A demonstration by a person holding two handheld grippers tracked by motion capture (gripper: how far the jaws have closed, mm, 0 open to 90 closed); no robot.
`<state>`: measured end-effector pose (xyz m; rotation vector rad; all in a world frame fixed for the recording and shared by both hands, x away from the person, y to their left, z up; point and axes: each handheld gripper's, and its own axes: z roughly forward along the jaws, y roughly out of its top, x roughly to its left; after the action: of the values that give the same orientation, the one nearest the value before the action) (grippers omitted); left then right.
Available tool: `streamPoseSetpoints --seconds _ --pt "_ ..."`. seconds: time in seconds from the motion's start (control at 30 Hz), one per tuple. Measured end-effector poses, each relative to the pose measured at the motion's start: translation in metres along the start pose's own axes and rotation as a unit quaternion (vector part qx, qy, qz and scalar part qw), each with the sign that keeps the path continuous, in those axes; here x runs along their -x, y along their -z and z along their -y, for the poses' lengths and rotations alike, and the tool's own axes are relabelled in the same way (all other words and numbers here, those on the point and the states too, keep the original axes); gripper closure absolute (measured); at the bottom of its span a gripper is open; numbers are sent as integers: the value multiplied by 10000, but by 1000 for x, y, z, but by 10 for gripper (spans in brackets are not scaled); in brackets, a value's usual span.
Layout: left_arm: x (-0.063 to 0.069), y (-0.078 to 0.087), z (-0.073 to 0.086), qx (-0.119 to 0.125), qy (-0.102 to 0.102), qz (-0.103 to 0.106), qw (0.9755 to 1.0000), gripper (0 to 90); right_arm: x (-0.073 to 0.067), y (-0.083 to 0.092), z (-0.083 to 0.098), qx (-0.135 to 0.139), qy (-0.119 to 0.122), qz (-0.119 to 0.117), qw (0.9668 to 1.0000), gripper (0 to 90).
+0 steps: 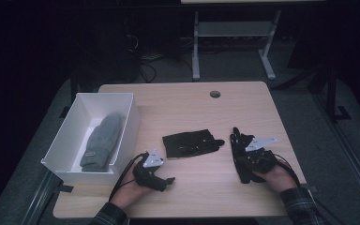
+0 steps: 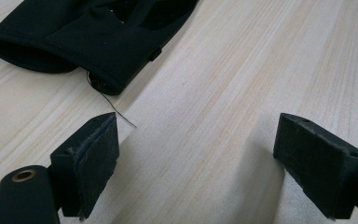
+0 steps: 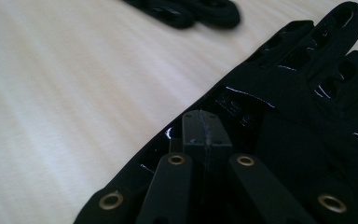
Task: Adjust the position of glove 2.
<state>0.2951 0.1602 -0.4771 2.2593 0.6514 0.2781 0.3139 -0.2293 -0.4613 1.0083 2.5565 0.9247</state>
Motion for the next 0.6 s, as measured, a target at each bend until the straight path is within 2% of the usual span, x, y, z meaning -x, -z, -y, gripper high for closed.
streamPoseSetpoints --seconds 0.03,0.1,0.13,0.6 --pt "0 0 0 -1 -1 0 10000 136 -7 0 0 -9 91 -47 9999 900" --pt "0 0 0 0 0 0 10000 136 -9 0 -1 -14 125 -53 9999 900" --pt "0 0 0 -1 -2 0 10000 136 -14 0 -1 -20 194 -89 9998 900" --pt "0 0 0 -1 16 3 10000 136 -45 -2 -5 -35 498 -449 9977 900"
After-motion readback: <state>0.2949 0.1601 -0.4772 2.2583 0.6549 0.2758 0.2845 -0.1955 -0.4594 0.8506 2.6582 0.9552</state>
